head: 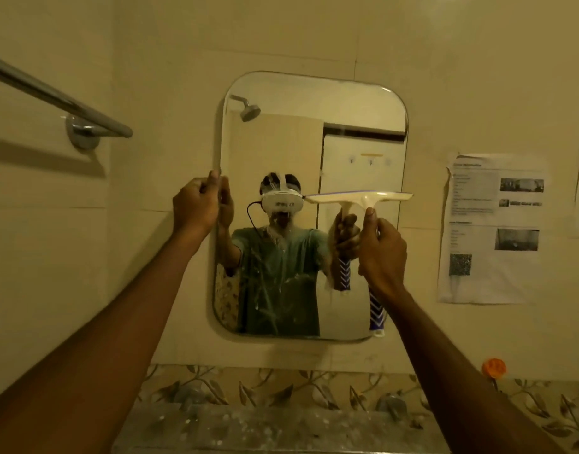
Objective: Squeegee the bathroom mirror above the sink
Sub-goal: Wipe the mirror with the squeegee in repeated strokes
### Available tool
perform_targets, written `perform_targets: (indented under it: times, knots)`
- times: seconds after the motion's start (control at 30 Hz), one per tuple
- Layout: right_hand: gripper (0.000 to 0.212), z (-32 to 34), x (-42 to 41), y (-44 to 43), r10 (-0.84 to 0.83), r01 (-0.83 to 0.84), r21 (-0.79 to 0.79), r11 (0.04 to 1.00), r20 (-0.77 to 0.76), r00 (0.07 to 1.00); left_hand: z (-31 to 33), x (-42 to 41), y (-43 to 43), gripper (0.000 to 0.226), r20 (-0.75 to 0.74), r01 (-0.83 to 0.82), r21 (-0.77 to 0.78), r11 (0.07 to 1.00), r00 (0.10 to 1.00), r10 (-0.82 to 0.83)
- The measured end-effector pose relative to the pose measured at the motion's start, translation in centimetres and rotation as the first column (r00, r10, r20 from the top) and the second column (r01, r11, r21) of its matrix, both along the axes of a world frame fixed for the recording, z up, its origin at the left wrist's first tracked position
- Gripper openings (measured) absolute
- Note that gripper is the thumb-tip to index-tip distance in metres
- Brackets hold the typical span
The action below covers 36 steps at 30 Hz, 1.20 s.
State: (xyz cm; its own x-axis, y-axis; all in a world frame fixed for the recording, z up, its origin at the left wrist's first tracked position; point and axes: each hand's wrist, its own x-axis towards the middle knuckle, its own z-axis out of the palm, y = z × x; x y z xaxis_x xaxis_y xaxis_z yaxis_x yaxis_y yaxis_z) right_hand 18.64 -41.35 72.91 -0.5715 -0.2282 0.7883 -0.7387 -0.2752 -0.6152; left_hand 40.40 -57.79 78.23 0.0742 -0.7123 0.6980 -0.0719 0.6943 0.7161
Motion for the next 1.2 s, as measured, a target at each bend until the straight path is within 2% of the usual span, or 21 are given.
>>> perform_targets:
  times: [0.23, 0.43, 0.6, 0.77, 0.83, 1.0, 1.2]
  knots:
    - [0.044, 5.4, 1.6, -0.7, -0.021, 0.017, -0.096, 0.995, -0.042, 0.999, 3.2, -0.9, -1.3, 0.041, -0.077, 0.073, 0.005, 0.997, 0.994, -0.072]
    - [0.055, 10.3, 1.3, -1.6, -0.131, 0.121, -0.148, 0.982, -0.059, 0.99, 3.4, 0.1, -3.8, 0.023, -0.046, 0.171, 0.008, 0.985, 0.984, -0.171]
    - [0.055, 14.7, 1.4, -2.1, -0.184, 0.181, -0.145, 0.973, -0.009, 0.983, 4.1, 1.3, -4.3, 0.034, 0.029, 0.258, 0.04, 0.965, 0.965, -0.26]
    - [0.045, 17.1, 1.7, -3.0, -0.217, 0.211, -0.104, 0.972, -0.056, 0.975, 4.4, 1.4, -4.7, 0.034, 0.079, 0.258, 0.046, 0.965, 0.962, -0.261]
    - [0.048, 17.6, 1.9, -3.5, -0.231, 0.225, -0.081, 0.971, -0.075, 0.97, 4.4, 1.3, -4.8, 0.032, 0.104, 0.244, 0.029, 0.969, 0.964, -0.246]
    - [0.049, 17.8, 1.5, -4.1, -0.275, 0.276, -0.019, 0.961, -0.149, 0.95, 4.3, 0.8, -5.4, 0.035, 0.191, 0.149, -0.072, 0.986, 0.973, -0.133]
    - [0.054, 12.5, 0.8, -4.3, -0.244, 0.252, 0.034, 0.967, -0.148, 0.958, 3.9, 0.5, -5.7, 0.038, 0.194, 0.079, -0.136, 0.988, 0.98, -0.052]
